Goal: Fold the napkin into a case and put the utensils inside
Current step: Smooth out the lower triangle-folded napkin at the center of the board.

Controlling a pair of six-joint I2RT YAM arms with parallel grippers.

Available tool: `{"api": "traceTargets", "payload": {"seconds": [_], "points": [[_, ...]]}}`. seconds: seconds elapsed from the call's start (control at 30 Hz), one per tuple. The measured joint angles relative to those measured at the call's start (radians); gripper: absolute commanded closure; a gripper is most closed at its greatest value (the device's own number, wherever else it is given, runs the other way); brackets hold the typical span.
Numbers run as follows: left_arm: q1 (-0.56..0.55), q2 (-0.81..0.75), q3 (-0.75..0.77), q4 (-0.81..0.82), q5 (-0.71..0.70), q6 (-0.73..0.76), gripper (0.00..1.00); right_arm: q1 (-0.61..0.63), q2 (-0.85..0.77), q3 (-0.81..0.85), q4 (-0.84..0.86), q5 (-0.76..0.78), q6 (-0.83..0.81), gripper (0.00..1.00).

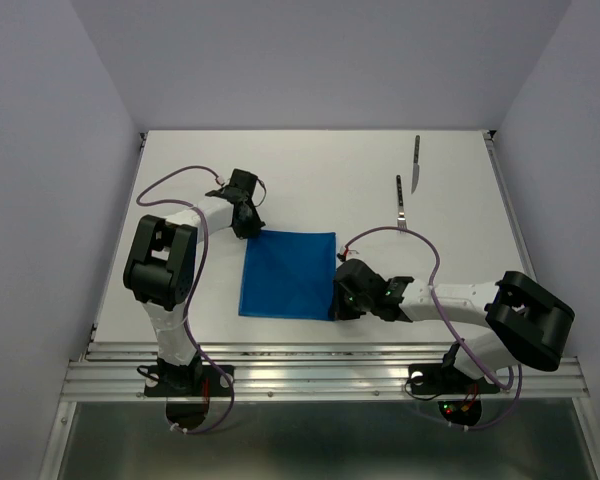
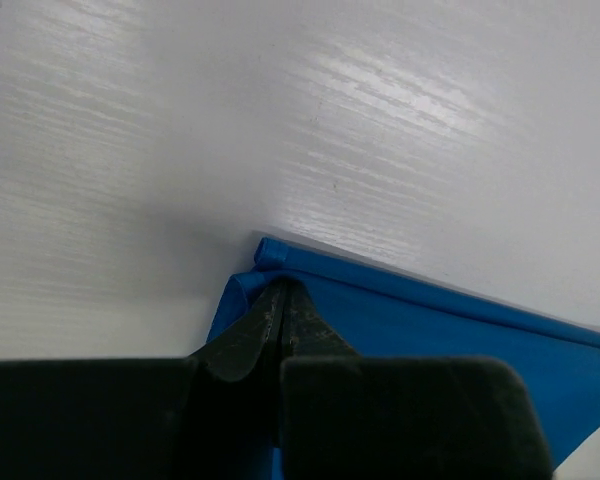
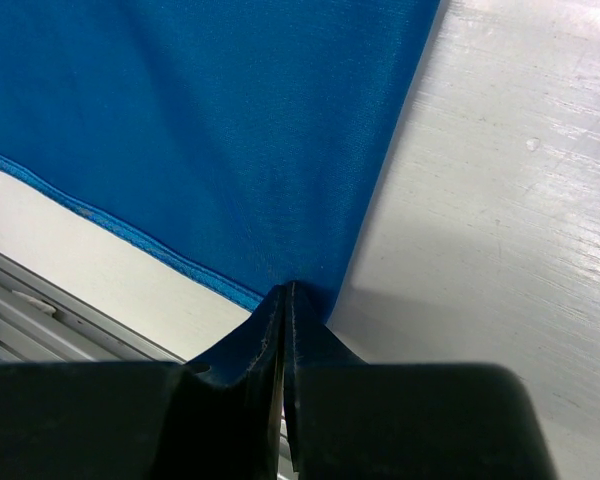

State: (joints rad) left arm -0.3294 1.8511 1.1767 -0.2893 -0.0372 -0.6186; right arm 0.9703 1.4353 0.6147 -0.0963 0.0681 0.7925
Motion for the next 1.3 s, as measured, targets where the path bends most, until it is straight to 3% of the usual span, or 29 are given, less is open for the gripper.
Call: {"api": "traceTargets", "payload": {"seconds": [0.4,0.77,1.3], "points": [[0.003,0.011,0.017,0.021,-0.009,-0.004,0.92,0.0,0.0,0.0,0.0,0.025,0.014,0.95],[0.005,-0.069,0.016,0.019,-0.05,-0.014,0.93,0.0,-0.001,0.0,0.0,0.03,0.017,0.95],[0.006,0.011,0.008,0.052,-0.047,-0.024,0.93,0.0,-0.01,-0.005,-0.003,0.104,0.019,0.92]]}}
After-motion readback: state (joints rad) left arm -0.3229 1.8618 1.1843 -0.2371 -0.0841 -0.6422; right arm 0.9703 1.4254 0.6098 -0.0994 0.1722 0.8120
